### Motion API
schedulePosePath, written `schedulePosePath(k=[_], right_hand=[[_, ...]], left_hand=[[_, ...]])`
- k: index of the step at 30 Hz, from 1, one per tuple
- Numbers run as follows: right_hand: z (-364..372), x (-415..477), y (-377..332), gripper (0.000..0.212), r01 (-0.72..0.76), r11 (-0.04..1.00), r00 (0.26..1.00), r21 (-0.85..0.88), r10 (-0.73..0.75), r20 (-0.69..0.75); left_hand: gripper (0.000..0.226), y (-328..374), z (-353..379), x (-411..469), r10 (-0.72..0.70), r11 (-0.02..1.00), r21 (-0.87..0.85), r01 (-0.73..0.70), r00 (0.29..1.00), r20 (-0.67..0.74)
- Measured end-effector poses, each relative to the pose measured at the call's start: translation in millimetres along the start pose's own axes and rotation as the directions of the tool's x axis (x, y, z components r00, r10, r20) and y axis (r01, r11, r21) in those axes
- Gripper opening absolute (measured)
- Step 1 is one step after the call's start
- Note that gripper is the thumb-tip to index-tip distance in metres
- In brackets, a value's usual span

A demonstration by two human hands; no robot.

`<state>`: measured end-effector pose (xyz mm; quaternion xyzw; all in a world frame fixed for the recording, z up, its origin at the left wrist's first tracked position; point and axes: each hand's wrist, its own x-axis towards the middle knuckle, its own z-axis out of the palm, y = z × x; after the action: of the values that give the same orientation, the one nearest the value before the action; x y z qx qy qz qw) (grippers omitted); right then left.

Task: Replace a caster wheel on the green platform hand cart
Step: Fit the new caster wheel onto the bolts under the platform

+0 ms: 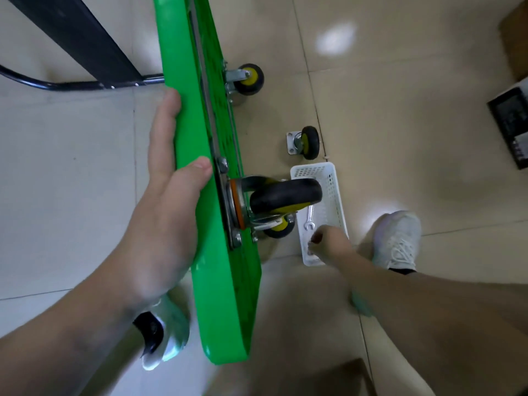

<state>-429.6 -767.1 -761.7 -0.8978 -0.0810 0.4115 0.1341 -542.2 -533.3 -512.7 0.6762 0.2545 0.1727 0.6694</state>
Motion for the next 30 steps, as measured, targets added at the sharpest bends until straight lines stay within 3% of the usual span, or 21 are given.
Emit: schedulePosePath(k=[2,5,7,8,10,12,18,24,30], right_hand=[[-18,-20,-4,0.006,0.034,0.993,0.999,0.117,-0.033,-0.011],[-45,-63,-17,0.022,0.118,0.97,0.993,0.214,-0.122,0.003],[-59,-98,-32,0.015,0.155,0.951,0.986,0.269,-0.165,0.014],[-65,-116,-40,0.013,0.143,0.913,0.985,0.382,-0.168,0.034],[-79,-156,-56,0.012,0.068,0.738,0.977,0.672,-0.185,0.105],[-94,-192,-71,0.014,-0.013,0.55,0.953,0.835,-0.245,0.176],[-119,-245,-98,0.026,-0.078,0.297,0.895,0.952,-0.4,0.198],[-108,-232,-105,0.031,-0.034,0.276,0.92,0.961,-0.367,0.138],[-98,-222,-111,0.033,0.1,0.427,0.936,0.899,-0.347,0.061]], left_hand=[[0.061,2,0,0,-0.044,0.996,0.074,0.042,0.998,0.035],[0.061,11,-1,-1,-0.13,0.987,0.1,0.122,0.988,0.083],[0.063,19,0,-3,-0.154,0.981,0.133,0.139,0.982,0.113],[0.064,20,0,-4,-0.15,0.979,0.156,0.131,0.982,0.118],[0.065,25,1,-7,-0.159,0.971,0.193,0.138,0.982,0.099],[0.064,29,1,-10,-0.166,0.965,0.218,0.145,0.983,0.08],[0.063,39,0,-14,-0.172,0.964,0.217,0.152,0.982,0.076],[0.071,38,-1,-13,-0.172,0.969,0.198,0.149,0.979,0.106],[0.07,35,-3,-11,-0.15,0.973,0.193,0.13,0.984,0.095]])
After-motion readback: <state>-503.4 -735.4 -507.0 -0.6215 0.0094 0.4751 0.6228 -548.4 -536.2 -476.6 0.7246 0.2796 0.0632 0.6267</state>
